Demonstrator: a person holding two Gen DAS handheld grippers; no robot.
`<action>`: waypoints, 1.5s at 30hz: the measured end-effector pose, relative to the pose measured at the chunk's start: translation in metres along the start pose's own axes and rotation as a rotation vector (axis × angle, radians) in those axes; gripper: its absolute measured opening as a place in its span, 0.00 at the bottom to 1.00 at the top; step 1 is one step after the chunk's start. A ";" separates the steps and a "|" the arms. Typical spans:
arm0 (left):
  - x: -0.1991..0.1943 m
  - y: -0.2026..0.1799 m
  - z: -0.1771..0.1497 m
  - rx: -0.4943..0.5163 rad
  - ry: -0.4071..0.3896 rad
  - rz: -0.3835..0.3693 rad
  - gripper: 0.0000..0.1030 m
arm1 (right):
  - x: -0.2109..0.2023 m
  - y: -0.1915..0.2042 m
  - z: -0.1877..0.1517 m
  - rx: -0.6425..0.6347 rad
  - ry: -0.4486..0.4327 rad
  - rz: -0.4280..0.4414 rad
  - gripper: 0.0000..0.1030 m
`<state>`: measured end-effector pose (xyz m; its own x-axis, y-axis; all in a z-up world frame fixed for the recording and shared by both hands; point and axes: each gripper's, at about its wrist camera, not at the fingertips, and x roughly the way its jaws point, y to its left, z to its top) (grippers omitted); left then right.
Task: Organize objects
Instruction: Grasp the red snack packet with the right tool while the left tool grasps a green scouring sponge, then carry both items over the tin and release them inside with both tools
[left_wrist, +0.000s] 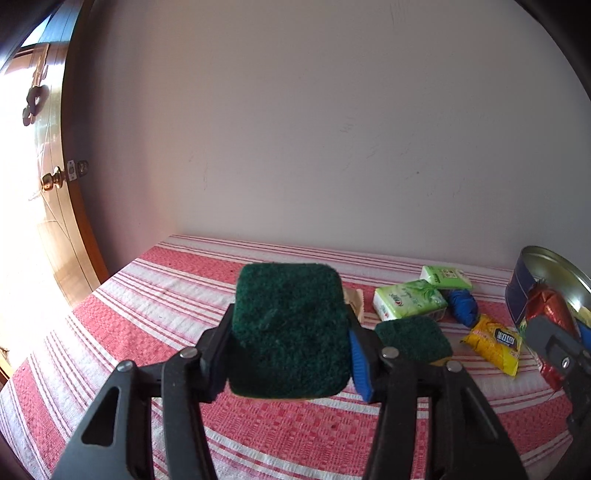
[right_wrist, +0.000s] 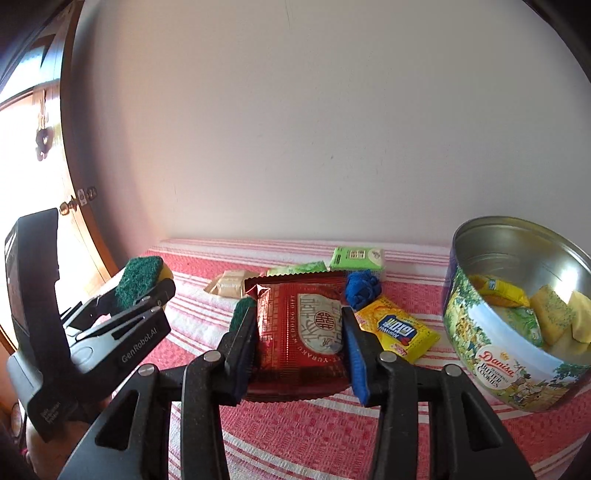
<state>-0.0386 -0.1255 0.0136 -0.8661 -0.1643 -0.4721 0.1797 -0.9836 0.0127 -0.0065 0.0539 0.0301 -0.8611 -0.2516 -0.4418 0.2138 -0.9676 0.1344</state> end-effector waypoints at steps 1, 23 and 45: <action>-0.003 -0.003 0.001 0.003 -0.005 -0.001 0.51 | -0.006 -0.002 0.002 -0.006 -0.028 -0.013 0.44; -0.050 -0.099 0.016 0.056 -0.072 -0.116 0.51 | -0.057 -0.083 0.023 0.029 -0.205 -0.199 0.44; -0.059 -0.203 0.023 0.143 -0.094 -0.256 0.51 | -0.090 -0.171 0.029 0.070 -0.247 -0.363 0.44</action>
<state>-0.0343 0.0827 0.0589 -0.9153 0.0911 -0.3923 -0.1118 -0.9933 0.0303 0.0209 0.2423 0.0726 -0.9607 0.1249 -0.2478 -0.1472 -0.9864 0.0735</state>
